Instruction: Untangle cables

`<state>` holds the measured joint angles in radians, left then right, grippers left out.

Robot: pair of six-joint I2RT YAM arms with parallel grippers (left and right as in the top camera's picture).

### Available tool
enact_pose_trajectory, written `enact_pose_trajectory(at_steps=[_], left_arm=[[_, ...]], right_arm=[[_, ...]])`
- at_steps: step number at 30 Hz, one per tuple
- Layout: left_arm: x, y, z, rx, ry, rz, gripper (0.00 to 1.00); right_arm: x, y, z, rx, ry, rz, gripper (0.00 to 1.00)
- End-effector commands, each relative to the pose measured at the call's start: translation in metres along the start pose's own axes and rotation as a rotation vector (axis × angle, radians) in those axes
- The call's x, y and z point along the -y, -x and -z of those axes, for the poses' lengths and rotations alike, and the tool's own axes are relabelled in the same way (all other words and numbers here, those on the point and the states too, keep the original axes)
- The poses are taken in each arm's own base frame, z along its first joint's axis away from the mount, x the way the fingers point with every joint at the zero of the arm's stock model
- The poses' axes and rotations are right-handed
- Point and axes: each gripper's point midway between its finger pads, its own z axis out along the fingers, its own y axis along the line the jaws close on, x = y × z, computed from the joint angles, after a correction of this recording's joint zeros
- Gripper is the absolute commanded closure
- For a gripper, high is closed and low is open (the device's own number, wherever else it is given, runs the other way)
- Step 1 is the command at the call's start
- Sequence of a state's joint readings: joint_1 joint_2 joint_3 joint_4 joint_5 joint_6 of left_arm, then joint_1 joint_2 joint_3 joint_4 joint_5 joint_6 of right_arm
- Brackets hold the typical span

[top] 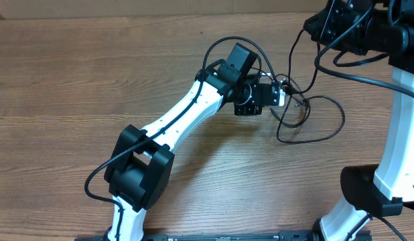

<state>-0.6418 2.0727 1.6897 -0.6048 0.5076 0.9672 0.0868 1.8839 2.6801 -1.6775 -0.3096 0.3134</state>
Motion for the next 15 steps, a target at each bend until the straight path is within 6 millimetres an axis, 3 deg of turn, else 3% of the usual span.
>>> enact_pose_trajectory(at_steps=[1,5,6,9,15], left_arm=[[-0.012,-0.017,-0.003,-0.07,0.048,0.056,0.96],[-0.024,-0.033,0.003,-0.126,0.101,0.111,0.96],[-0.026,-0.036,0.005,-0.13,0.105,0.123,0.89],[-0.028,-0.04,0.007,-0.135,0.108,0.143,0.55],[-0.026,-0.042,0.008,-0.14,0.101,0.148,0.41]], right_arm=[[-0.007,-0.001,0.012,0.023,0.019,0.022,0.96],[-0.001,-0.002,0.012,0.025,-0.015,0.018,0.96],[0.0,-0.002,0.012,0.025,-0.022,0.017,0.96],[0.0,-0.002,0.012,0.025,-0.022,0.017,0.96],[0.0,-0.002,0.012,0.025,-0.021,0.017,0.96]])
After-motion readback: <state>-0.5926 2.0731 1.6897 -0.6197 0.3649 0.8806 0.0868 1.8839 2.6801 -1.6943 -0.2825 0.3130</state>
